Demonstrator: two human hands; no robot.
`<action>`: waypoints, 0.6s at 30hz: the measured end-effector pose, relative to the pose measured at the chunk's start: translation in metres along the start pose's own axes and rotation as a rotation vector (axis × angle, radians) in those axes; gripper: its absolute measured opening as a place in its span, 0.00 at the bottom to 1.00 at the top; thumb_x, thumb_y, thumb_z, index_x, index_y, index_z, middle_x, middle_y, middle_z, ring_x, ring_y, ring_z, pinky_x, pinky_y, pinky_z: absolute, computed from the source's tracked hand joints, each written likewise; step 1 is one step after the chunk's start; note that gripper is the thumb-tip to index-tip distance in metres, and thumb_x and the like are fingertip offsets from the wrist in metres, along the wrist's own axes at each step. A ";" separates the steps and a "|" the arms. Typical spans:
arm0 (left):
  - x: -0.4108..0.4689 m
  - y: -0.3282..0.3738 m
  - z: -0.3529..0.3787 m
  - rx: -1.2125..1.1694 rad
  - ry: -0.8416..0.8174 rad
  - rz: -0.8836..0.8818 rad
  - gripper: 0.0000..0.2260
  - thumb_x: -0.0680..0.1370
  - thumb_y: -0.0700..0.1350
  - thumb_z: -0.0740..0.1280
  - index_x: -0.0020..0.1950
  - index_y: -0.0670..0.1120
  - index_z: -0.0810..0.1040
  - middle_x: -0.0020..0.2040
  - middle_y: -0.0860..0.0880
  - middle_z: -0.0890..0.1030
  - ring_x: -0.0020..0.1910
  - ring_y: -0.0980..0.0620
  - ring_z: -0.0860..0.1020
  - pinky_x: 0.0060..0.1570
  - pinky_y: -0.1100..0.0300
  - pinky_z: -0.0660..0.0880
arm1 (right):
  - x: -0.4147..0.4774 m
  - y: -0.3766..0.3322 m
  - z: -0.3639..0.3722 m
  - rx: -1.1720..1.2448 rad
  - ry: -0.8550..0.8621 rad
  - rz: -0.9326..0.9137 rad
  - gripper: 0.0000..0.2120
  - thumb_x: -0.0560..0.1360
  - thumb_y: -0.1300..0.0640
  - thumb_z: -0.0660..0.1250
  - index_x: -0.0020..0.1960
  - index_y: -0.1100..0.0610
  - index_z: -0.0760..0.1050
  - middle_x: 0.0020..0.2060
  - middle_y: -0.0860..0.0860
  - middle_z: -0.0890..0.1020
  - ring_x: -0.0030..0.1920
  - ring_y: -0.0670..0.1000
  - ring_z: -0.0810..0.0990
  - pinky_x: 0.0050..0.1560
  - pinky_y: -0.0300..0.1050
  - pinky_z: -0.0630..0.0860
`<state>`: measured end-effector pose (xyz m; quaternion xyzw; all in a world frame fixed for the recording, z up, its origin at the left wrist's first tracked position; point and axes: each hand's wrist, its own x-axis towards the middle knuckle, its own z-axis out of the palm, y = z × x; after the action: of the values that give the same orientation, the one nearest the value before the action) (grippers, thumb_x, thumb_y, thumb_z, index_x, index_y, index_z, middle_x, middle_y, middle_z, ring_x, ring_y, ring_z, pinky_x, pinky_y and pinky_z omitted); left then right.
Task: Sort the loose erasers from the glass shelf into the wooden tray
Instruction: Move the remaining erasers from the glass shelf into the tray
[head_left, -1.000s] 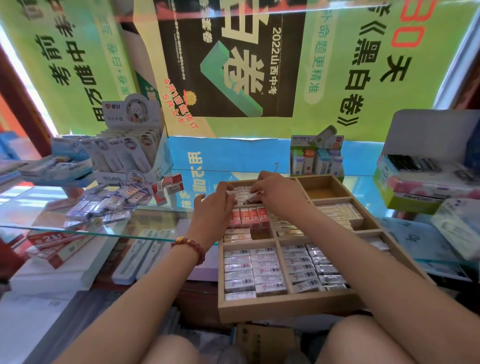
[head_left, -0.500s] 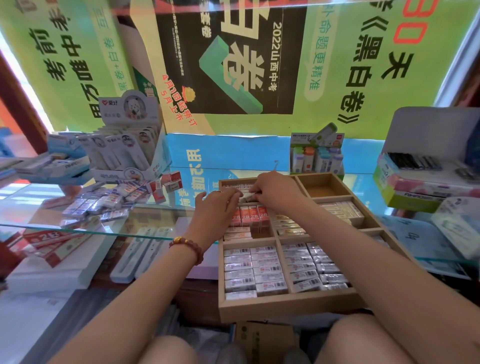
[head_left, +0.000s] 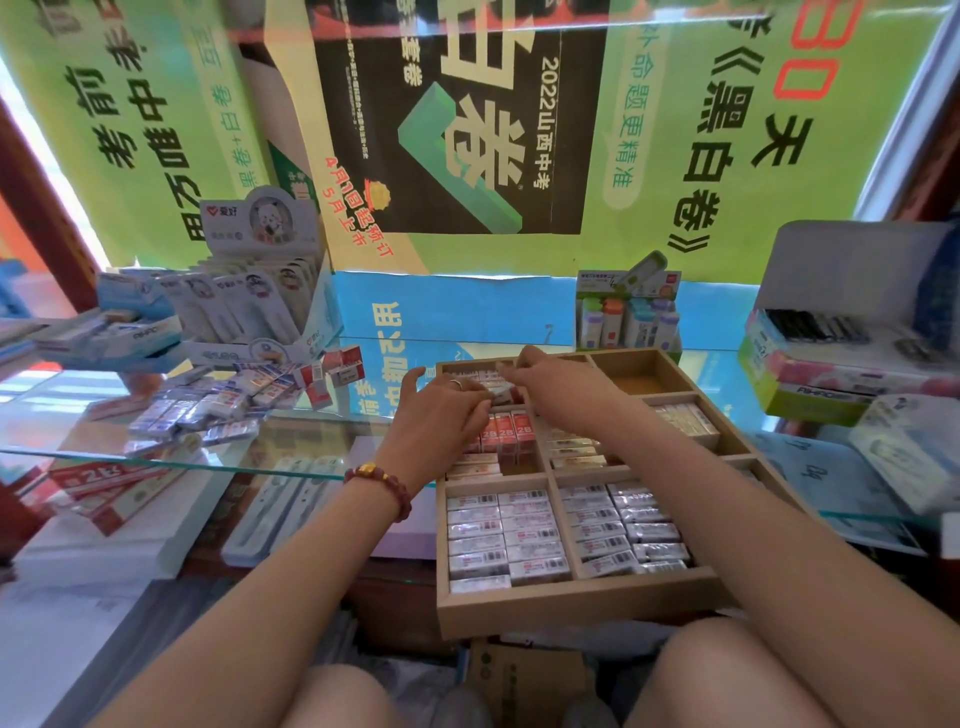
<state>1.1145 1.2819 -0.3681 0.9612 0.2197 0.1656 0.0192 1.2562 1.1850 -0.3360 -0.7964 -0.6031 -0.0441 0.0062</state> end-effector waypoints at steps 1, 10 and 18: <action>0.000 0.000 -0.001 0.006 -0.004 0.004 0.16 0.82 0.50 0.52 0.63 0.51 0.77 0.64 0.56 0.76 0.65 0.55 0.70 0.70 0.50 0.47 | -0.004 0.003 -0.002 0.024 0.028 0.000 0.27 0.76 0.66 0.61 0.71 0.46 0.66 0.62 0.49 0.69 0.49 0.53 0.78 0.43 0.47 0.77; 0.001 0.001 -0.001 0.036 -0.030 0.017 0.16 0.82 0.49 0.53 0.63 0.52 0.76 0.65 0.57 0.75 0.65 0.56 0.70 0.70 0.51 0.48 | -0.001 -0.005 -0.004 -0.099 0.098 0.023 0.11 0.78 0.58 0.62 0.56 0.50 0.80 0.49 0.48 0.79 0.47 0.52 0.80 0.41 0.47 0.77; 0.005 0.003 0.003 0.032 -0.069 0.016 0.16 0.81 0.51 0.53 0.62 0.53 0.77 0.64 0.57 0.75 0.64 0.55 0.71 0.70 0.50 0.50 | -0.004 -0.005 0.008 -0.101 0.062 0.002 0.11 0.78 0.55 0.61 0.57 0.49 0.78 0.45 0.47 0.73 0.49 0.51 0.79 0.41 0.46 0.73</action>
<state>1.1212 1.2814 -0.3688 0.9683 0.2138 0.1287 0.0101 1.2504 1.1827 -0.3446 -0.7945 -0.5989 -0.0992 -0.0153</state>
